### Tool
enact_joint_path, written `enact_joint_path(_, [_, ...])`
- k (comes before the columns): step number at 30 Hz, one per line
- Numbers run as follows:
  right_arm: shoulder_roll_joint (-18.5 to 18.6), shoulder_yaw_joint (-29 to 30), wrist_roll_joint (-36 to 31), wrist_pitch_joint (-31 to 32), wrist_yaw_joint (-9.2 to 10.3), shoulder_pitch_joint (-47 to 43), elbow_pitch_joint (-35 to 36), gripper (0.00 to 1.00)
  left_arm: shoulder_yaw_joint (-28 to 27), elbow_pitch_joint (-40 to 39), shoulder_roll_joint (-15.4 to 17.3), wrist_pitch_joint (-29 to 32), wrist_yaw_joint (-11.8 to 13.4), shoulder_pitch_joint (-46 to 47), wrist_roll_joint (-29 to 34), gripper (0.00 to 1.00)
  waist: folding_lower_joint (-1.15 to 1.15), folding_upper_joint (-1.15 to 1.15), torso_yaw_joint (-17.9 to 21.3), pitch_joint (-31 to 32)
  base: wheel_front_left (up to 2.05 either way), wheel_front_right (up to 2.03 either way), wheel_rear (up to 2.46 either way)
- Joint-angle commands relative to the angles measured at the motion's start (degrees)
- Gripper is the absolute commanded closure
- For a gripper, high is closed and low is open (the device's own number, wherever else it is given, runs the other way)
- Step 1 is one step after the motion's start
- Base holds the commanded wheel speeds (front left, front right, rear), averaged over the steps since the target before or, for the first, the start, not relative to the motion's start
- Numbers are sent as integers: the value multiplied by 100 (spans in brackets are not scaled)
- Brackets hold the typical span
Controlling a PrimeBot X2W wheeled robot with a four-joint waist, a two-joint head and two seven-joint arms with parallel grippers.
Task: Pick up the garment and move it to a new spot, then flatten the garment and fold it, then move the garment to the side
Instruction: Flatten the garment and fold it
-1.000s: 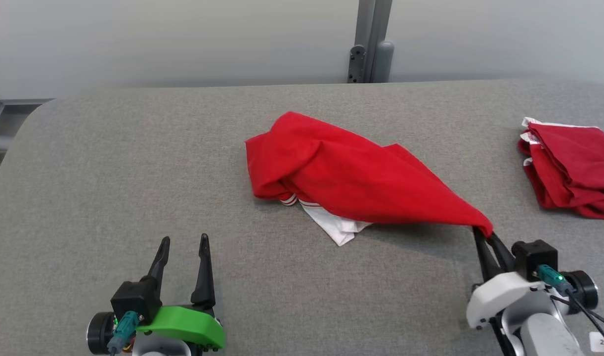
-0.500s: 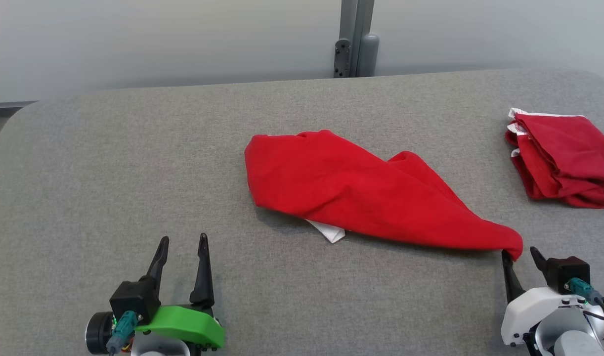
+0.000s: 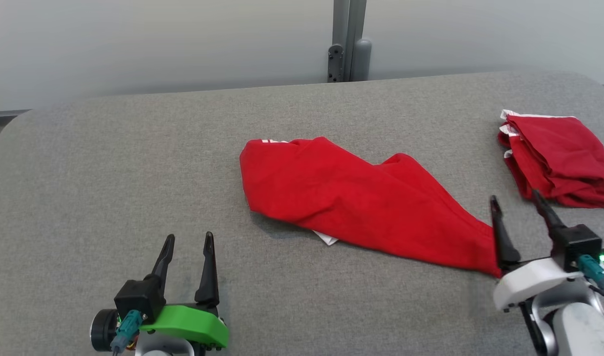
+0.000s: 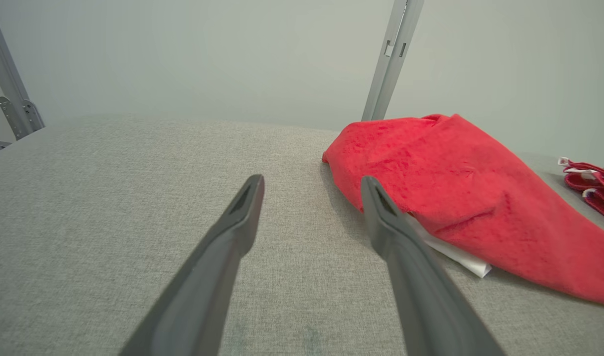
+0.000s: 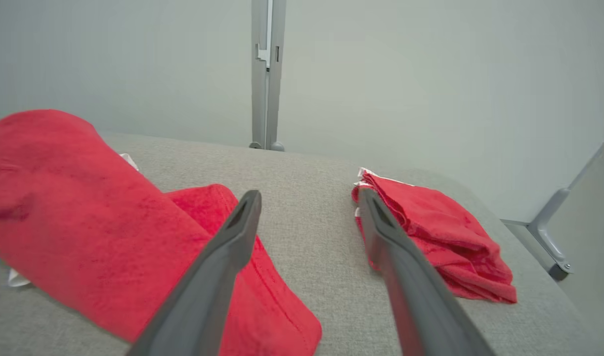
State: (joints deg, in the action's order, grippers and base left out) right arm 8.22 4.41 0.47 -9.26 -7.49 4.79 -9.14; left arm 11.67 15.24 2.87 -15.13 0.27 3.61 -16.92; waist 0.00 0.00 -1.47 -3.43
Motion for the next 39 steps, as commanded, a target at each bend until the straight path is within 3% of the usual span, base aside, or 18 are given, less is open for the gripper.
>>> enact_joint_path(1, [23,-186,65,78,0,-30,120,0,7,-9,7,0,8,47,4,0,0,0,-90,-11,0,0,0])
enact_joint_path(6, [167,-1272,225,371,0,345,119,0,73,-32,8,0,33,153,-50,0,0,0,-411,-96,0,0,0])
enact_joint_path(15, [511,-3264,457,539,0,1603,-1183,0,257,-39,8,0,76,270,-170,0,0,0,-1314,-193,0,0,0])
enact_joint_path(21, [600,-3854,301,570,1,2272,-2185,0,363,-55,7,0,117,233,-250,0,0,0,-1884,-211,0,0,0])
enact_joint_path(28, [610,-4096,-116,585,1,2815,-3270,0,459,-103,7,0,162,172,-318,0,0,0,-2292,-269,0,0,0])
enact_joint_path(29, [593,-4080,-170,548,1,2880,-3386,38,469,-106,7,-1,171,168,-326,0,0,0,-2323,-274,0,0,0])
enact_joint_path(30, [569,-4054,-208,513,1,2919,-3494,62,478,-112,7,0,178,162,-339,0,0,0,-2344,-278,0,0,0])
enact_joint_path(32, [543,-3954,-281,397,1,3012,-3637,100,486,-123,7,0,185,147,-344,0,0,0,-2362,-283,0,0,0])
enact_joint_path(39, [380,-3540,-443,-122,2,3211,-3689,100,411,-138,7,0,229,97,-317,0,0,0,-2175,-247,0,0,0])
